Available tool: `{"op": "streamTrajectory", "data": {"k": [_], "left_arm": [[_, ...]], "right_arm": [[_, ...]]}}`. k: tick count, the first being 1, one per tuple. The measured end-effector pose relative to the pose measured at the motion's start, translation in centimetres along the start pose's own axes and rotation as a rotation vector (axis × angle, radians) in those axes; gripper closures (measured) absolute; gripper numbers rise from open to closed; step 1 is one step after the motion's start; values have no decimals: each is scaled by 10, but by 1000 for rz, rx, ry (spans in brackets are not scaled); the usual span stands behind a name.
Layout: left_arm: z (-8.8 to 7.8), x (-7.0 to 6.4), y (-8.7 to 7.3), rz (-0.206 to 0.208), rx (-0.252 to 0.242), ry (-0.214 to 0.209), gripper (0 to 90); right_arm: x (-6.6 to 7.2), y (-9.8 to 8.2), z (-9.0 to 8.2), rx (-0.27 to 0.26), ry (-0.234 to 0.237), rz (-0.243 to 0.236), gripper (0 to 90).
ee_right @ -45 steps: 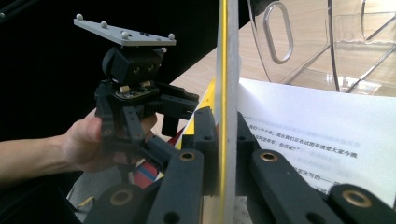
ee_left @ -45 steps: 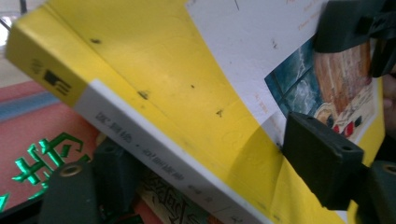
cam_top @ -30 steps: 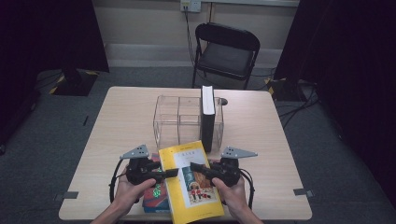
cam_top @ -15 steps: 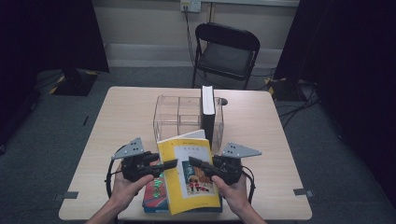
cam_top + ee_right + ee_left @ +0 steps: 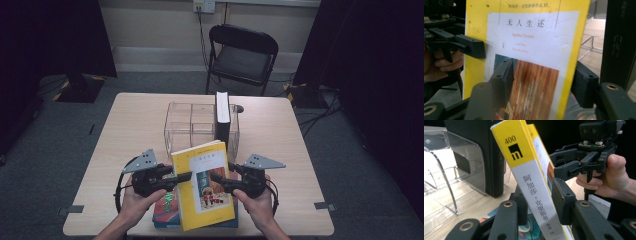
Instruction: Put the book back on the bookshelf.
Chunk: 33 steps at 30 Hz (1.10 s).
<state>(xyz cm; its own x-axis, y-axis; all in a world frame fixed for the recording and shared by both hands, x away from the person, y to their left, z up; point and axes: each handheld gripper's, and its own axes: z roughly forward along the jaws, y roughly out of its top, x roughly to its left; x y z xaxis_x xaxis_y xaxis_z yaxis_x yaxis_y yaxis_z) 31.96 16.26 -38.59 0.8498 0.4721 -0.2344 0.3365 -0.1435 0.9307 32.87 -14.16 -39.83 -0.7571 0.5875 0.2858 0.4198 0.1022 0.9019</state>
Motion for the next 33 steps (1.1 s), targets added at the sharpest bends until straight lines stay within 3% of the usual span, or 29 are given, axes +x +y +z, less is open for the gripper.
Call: {"op": "streamTrajectory", "data": {"k": [2,4,6,7,8,12,22,29,33], "left_arm": [[0,1,-1,-9,3,2,673],[0,2,-1,-6,-2,-4,675],[0,-1,0,4,5,3,675],[0,-2,0,4,4,6,675],[0,-1,0,6,5,5,674],[-1,0,1,1,-1,4,675],[-8,-7,27,100,-62,29,741],[-16,-10,16,98,-93,22,747],[-6,-14,14,99,-74,23,713]], "right_arm": [[-5,-1,2,37,10,18,341],[-10,-3,7,80,3,49,237],[-17,-9,14,123,44,108,218],[-17,-11,15,117,50,117,261],[-16,-11,15,116,76,111,295],[-10,-5,14,122,36,80,336],[-4,18,8,9,3,26,392],[-1,14,-2,-28,46,-13,485],[3,14,-6,-28,51,-28,482]]}}
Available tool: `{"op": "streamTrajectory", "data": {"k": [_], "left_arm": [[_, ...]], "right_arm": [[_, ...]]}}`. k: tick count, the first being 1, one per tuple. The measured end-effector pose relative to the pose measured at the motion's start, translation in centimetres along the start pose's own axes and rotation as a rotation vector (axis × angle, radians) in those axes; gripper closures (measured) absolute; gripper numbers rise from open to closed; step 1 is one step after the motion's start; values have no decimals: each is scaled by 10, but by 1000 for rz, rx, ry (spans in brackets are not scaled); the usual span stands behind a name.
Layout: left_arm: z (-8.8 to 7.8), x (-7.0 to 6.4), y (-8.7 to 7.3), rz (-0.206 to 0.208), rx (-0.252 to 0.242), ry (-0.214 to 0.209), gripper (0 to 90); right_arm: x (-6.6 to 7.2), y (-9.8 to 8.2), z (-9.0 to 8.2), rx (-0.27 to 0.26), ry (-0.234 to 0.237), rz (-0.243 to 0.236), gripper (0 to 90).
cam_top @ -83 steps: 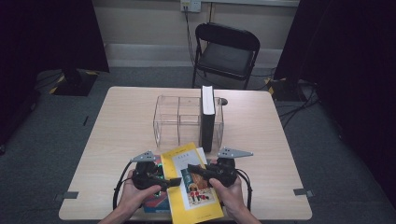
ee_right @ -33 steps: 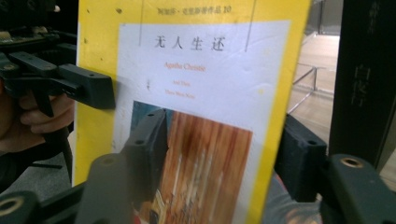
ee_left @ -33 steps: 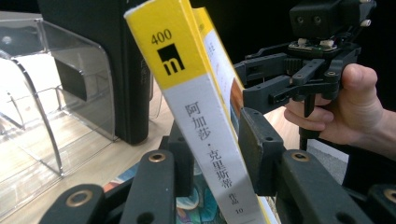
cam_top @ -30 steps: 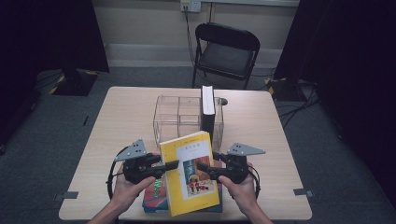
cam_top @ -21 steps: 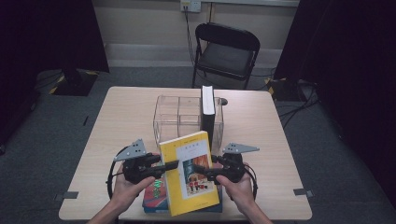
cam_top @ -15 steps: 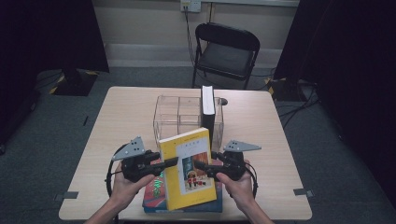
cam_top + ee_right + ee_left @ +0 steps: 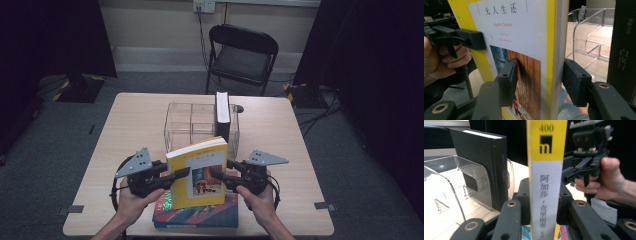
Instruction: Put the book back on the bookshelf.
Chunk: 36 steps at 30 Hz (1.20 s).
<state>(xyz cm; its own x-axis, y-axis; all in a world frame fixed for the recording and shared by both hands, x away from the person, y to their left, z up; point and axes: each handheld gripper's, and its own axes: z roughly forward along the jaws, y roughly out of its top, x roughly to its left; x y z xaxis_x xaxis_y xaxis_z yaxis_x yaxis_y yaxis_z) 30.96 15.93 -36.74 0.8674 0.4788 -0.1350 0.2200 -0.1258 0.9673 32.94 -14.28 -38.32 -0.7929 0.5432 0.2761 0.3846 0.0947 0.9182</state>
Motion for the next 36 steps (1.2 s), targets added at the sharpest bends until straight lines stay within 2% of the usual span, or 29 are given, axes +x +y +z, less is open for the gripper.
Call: {"op": "streamTrajectory", "data": {"k": [2,5,7,8,12,18,22,25,29,32,36], "left_arm": [[6,-3,-1,10,20,2,674],[9,-6,-1,13,17,24,672],[8,-5,-1,17,17,21,681],[8,-4,-2,-1,4,16,682],[10,-3,-3,-12,-6,-4,681],[17,-10,-3,0,-10,1,722],[15,-9,-4,-9,-14,-18,744],[15,-13,-3,10,-5,-9,754],[13,-14,-5,9,-15,-8,754],[12,-13,-5,-8,-18,7,755],[10,-11,-5,-36,-19,32,756]], "right_arm": [[0,0,0,-9,15,8,479],[2,1,1,-12,25,-2,483],[3,1,0,-8,27,-6,486],[3,1,0,-8,30,-12,496],[4,1,-1,-7,37,-22,495],[7,3,3,2,49,-37,468],[5,3,3,-2,68,-36,484],[3,1,3,8,78,-42,462],[0,-9,8,79,83,-38,397],[-2,-19,14,133,62,-44,366],[-8,-24,17,157,49,-32,340]]}}
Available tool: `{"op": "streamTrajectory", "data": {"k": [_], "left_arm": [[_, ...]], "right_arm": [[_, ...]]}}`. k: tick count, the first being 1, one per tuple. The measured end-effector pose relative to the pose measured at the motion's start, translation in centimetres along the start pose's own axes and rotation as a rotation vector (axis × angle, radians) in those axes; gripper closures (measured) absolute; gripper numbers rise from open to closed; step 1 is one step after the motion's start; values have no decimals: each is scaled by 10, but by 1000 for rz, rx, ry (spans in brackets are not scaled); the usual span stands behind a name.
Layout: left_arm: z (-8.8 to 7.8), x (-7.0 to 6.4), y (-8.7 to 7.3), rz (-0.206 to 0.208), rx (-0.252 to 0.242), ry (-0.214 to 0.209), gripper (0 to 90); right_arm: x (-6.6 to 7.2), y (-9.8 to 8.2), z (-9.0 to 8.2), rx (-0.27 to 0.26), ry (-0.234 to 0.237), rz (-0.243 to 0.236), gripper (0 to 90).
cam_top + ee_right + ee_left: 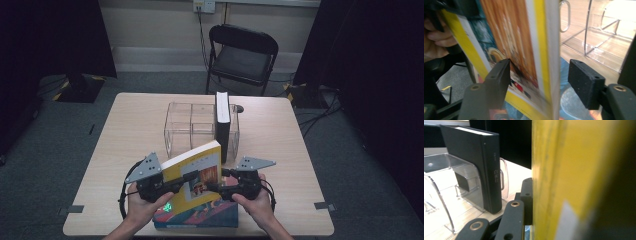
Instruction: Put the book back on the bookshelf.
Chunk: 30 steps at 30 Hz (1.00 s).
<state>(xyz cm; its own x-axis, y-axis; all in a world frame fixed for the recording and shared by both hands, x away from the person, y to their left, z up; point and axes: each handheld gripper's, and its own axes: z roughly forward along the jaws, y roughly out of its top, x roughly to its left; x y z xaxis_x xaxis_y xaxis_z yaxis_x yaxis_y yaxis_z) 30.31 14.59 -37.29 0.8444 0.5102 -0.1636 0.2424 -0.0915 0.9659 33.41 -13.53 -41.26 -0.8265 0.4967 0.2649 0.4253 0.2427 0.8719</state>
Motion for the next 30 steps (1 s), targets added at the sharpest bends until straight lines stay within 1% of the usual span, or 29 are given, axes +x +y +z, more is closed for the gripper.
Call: {"op": "streamTrajectory", "data": {"k": [2,3,4,6,7,9,11,12,13,17,19,20,21,23,24,25,26,27,29,30], "left_arm": [[0,2,1,-23,2,15,756],[-1,3,2,-26,1,19,757],[-1,3,3,-25,-2,24,757],[-1,2,7,-9,3,49,757],[0,2,9,-10,-3,51,757],[0,4,12,-11,-6,50,757],[1,6,15,-28,-1,56,757],[2,7,16,-30,-3,60,757],[2,8,16,-26,6,70,757],[5,14,14,-51,7,103,757],[4,18,13,-86,11,105,757],[4,20,13,-96,6,108,757],[3,21,13,-96,4,116,757],[4,22,14,-77,6,137,757],[4,23,14,-77,8,144,757],[4,25,14,-88,0,144,757],[4,27,13,-96,-6,160,757],[4,28,12,-97,-5,170,757],[3,30,11,-103,-11,179,757],[3,31,11,-104,-10,185,757]], "right_arm": [[-2,-1,1,14,-14,2,339],[-4,-2,0,21,-30,5,341],[-5,-3,0,26,-35,7,342],[-8,-7,-3,35,-52,17,342],[-10,-8,-5,38,-61,22,342],[-14,-11,-12,43,-83,31,338],[-18,-15,-20,34,-103,47,329],[-21,-16,-24,29,-116,54,322],[-23,-18,-28,26,-125,59,311],[-34,-27,-42,32,-182,76,293],[-41,-33,-47,41,-208,92,286],[-44,-35,-49,45,-224,100,286],[-47,-37,-51,48,-238,105,285],[-53,-40,-55,56,-265,111,281],[-55,-40,-57,59,-281,106,274],[-57,-40,-58,73,-294,101,256],[-59,-40,-59,88,-306,97,235],[-62,-41,-59,101,-314,105,224],[-67,-44,-60,115,-345,100,205],[-69,-45,-60,116,-349,106,196]]}}
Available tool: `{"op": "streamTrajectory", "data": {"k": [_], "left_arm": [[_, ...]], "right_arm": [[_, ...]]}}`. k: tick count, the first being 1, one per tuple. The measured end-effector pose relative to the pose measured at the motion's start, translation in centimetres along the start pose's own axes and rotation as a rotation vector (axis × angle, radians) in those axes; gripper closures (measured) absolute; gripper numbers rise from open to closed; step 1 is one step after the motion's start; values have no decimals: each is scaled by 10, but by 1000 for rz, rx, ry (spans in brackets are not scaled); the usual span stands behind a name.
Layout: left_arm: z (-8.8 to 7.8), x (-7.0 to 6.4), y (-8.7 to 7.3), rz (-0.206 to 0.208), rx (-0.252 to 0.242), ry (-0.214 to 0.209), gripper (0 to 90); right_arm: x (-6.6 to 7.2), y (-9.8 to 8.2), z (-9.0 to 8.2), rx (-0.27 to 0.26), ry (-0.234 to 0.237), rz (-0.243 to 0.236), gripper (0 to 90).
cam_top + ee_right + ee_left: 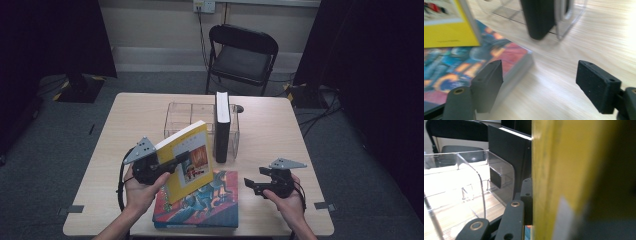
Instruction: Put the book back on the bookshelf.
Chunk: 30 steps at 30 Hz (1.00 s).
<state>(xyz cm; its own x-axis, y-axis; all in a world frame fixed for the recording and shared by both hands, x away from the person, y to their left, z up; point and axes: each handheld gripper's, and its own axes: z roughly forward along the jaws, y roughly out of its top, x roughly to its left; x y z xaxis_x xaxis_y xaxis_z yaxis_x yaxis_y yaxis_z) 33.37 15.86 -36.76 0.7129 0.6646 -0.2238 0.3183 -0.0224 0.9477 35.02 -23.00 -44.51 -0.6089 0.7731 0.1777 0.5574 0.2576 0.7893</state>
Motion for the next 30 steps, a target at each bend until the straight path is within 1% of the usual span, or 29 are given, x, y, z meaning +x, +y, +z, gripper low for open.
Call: {"op": "streamTrajectory", "data": {"k": [1,4,5,7,8,11,13,16,17,20,22,25,26,28,30], "left_arm": [[0,1,0,0,0,9,757],[0,5,4,-9,-6,33,757],[0,6,5,-16,-19,44,757],[2,8,8,-11,-25,74,757],[4,9,10,3,-23,82,757],[10,9,13,-5,-39,106,757],[14,9,16,9,-40,118,757],[22,10,19,14,-38,144,757],[24,11,20,14,-36,146,757],[32,15,22,-6,-39,159,757],[36,17,23,-8,-41,170,757],[44,18,24,-11,-32,190,757],[47,19,25,-3,-34,200,757],[51,19,26,-3,-36,211,757],[55,19,27,-4,-40,223,757]], "right_arm": [[-3,-1,1,4,-4,14,192],[-11,-5,7,23,-32,26,175],[-14,-6,9,29,-41,32,173],[-18,-8,13,35,-62,43,165],[-20,-9,14,43,-71,46,162],[-23,-13,21,71,-94,37,161],[-23,-16,25,94,-105,29,161],[-24,-19,30,115,-113,30,162],[-24,-20,31,119,-118,24,163],[-24,-22,34,136,-118,18,163],[-23,-23,35,147,-121,12,164],[-23,-25,37,149,-126,1,163],[-23,-25,38,147,-133,-6,162],[-22,-26,38,146,-143,-15,160],[-20,-28,39,142,-152,-36,151]]}}
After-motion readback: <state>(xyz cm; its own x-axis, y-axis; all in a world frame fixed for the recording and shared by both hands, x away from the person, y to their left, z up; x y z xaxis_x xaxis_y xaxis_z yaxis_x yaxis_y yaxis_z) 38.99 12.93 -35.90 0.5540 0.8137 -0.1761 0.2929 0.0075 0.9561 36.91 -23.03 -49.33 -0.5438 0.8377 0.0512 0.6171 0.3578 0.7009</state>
